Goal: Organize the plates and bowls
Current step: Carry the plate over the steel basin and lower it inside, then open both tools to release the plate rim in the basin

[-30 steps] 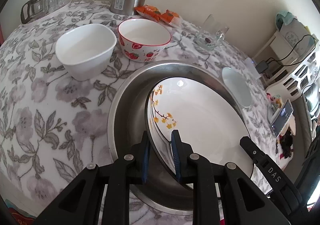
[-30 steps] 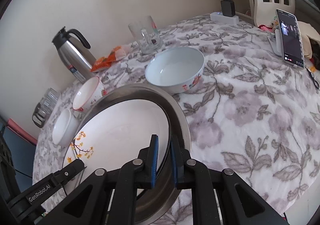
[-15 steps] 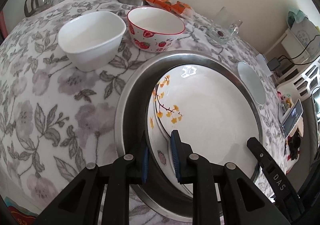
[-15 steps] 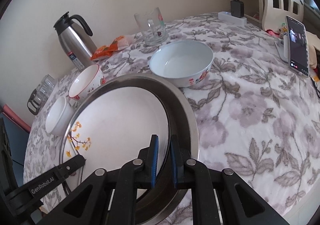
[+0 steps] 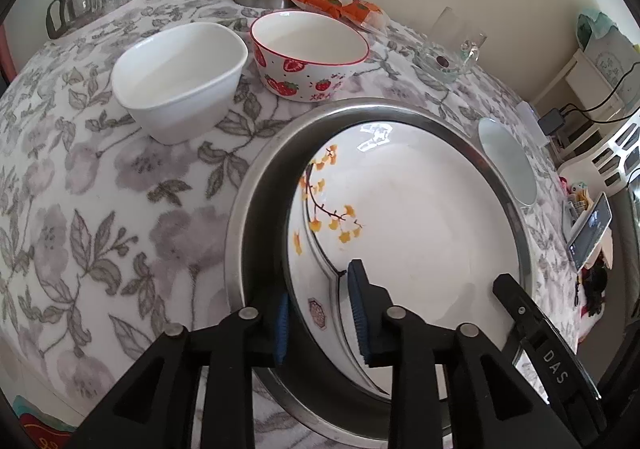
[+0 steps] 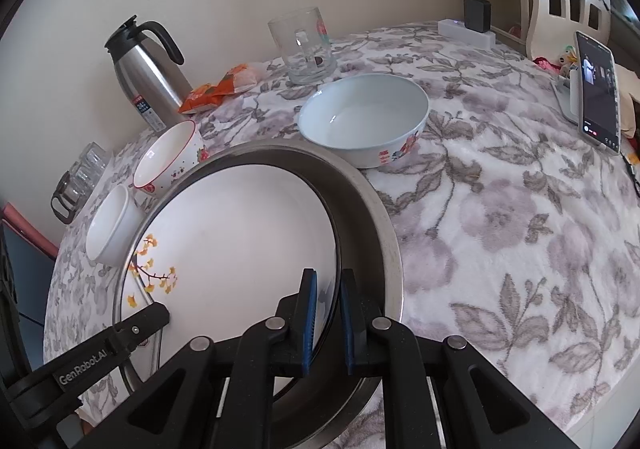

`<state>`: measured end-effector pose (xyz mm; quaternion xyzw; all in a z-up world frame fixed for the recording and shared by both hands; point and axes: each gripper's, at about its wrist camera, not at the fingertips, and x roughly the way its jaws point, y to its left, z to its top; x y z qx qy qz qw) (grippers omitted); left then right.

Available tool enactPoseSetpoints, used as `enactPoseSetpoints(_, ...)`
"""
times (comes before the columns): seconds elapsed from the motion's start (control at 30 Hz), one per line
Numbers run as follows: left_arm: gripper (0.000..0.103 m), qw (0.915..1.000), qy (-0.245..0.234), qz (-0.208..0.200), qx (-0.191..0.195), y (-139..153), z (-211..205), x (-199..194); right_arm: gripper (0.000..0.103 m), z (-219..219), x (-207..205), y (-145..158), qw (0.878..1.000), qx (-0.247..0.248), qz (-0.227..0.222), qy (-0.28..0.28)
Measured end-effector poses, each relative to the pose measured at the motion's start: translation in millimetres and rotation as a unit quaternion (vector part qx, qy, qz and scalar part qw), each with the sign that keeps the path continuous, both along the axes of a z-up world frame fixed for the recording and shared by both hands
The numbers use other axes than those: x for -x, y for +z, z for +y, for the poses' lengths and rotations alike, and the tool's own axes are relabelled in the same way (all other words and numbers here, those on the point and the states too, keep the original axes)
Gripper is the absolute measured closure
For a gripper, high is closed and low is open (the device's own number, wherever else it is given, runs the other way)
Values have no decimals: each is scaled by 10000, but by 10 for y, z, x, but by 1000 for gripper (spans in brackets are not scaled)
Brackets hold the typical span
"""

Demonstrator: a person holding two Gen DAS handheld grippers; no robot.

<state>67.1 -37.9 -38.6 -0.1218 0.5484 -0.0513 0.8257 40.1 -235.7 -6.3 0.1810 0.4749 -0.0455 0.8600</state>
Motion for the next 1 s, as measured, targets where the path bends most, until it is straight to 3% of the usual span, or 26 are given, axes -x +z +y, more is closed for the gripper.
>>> enactPoseSetpoints(0.57, 69, 9995, 184, 36, 261, 106, 102, 38, 90, -19, -2, 11, 10000, 3, -5, 61)
enactPoseSetpoints(0.77, 61, 9989, 121, -428, 156, 318, 91, 89, 90, -31, 8, 59, 9999, 65, -109, 42)
enactPoseSetpoints(1.0, 57, 9988, 86, -469, 65, 355, 74, 90, 90, -65, 44, 147, 9995, 121, -274, -22)
